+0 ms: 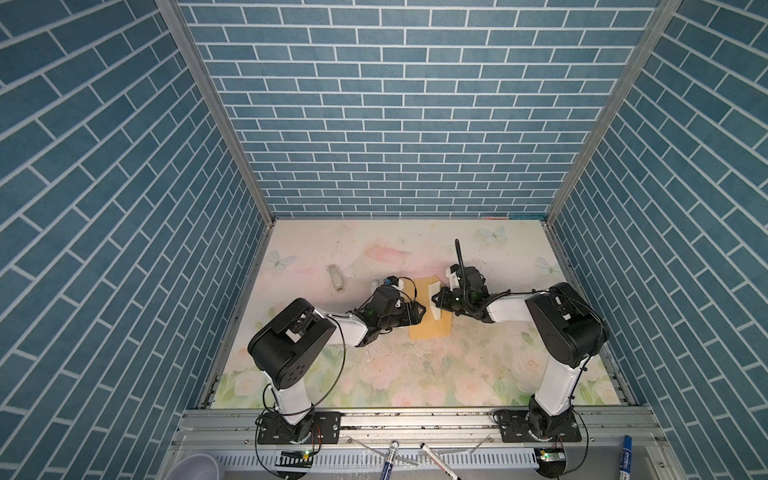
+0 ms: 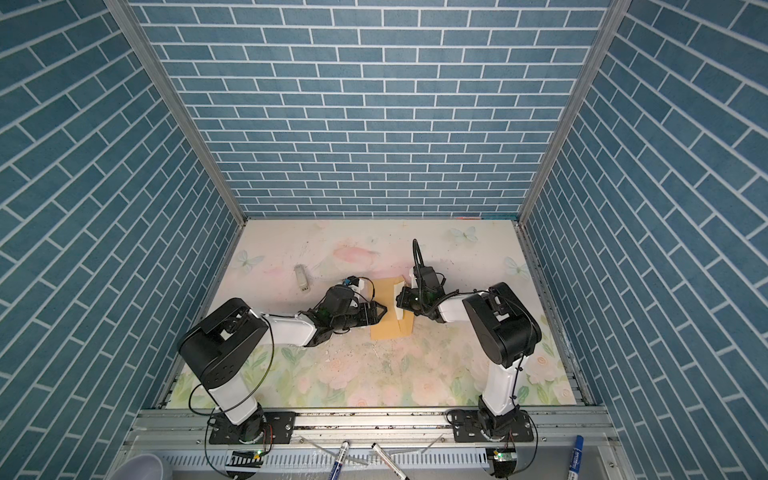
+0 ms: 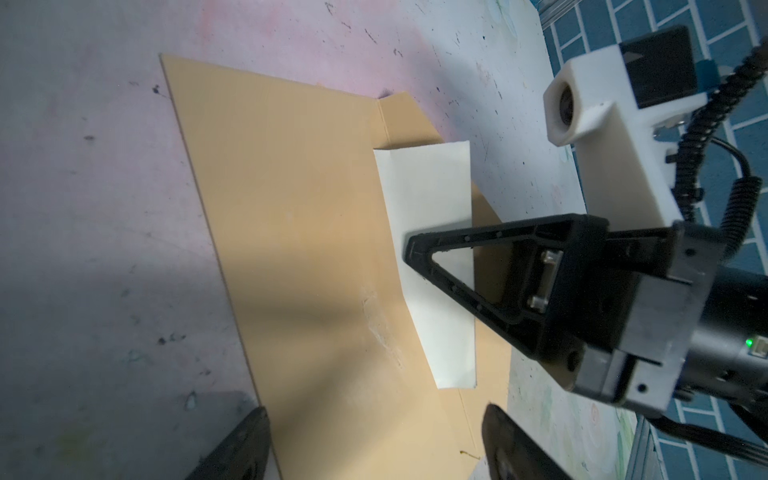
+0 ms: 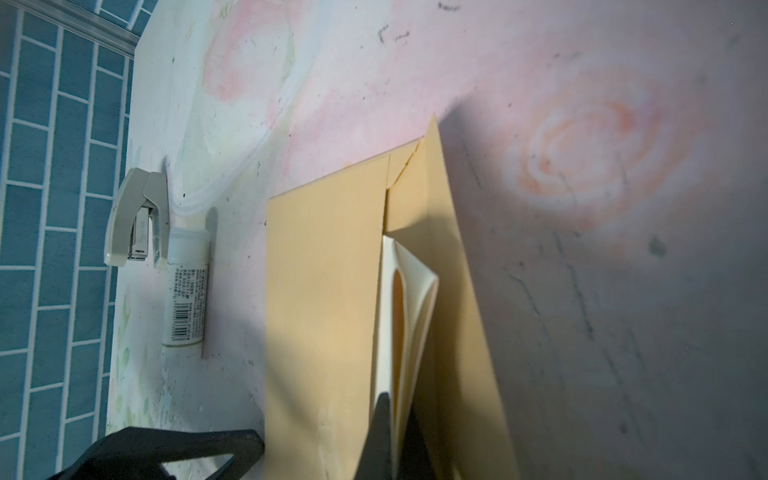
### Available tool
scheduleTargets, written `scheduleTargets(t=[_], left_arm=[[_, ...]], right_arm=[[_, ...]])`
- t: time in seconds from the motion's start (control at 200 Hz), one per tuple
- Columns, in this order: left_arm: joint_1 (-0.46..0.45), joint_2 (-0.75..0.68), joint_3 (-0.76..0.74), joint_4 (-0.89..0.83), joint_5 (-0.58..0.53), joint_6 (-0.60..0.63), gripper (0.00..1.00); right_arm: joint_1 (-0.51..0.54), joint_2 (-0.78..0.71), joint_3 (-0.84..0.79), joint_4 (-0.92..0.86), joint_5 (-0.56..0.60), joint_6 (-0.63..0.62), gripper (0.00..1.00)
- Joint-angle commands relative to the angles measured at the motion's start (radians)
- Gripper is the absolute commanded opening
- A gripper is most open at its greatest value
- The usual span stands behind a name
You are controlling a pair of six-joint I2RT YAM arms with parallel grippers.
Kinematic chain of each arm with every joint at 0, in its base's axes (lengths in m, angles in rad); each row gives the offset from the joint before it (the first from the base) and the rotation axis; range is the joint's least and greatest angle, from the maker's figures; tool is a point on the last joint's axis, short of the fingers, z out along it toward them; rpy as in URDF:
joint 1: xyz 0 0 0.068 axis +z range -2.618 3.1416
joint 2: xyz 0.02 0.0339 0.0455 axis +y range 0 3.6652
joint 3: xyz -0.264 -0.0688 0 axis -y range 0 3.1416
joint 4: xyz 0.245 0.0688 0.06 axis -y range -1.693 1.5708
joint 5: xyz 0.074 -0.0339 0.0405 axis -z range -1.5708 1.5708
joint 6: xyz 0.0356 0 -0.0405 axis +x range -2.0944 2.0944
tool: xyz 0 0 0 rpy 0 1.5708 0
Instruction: Place the letter into the envelope and seal it
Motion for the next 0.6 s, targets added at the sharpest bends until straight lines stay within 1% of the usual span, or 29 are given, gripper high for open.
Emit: scheduleTargets(t=[0.0, 0.355, 0.57, 0.595], left_arm=[[-0.004, 0.037, 0.002, -0.04, 0.006, -0.003, 0.81], [-0.004, 0.037, 0.002, -0.041, 0.005, -0.002, 0.81], [-0.004, 0.03, 0.002, -0.044, 0.002, -0.001, 0.81], [-0.004, 0.029, 0.002, -0.044, 0.001, -0.001, 0.81]], right_arm=[[0.0, 0.027, 0.038, -0.026, -0.027, 0.027, 0.0], [0.0, 0.002, 0.054, -0.068, -0.024, 0.018, 0.0], [0.0, -0.042, 0.093, -0.163, 0.007, -0.026, 0.0], [0.0, -0.048, 0.1, -0.178, 0.011, -0.032, 0.03]])
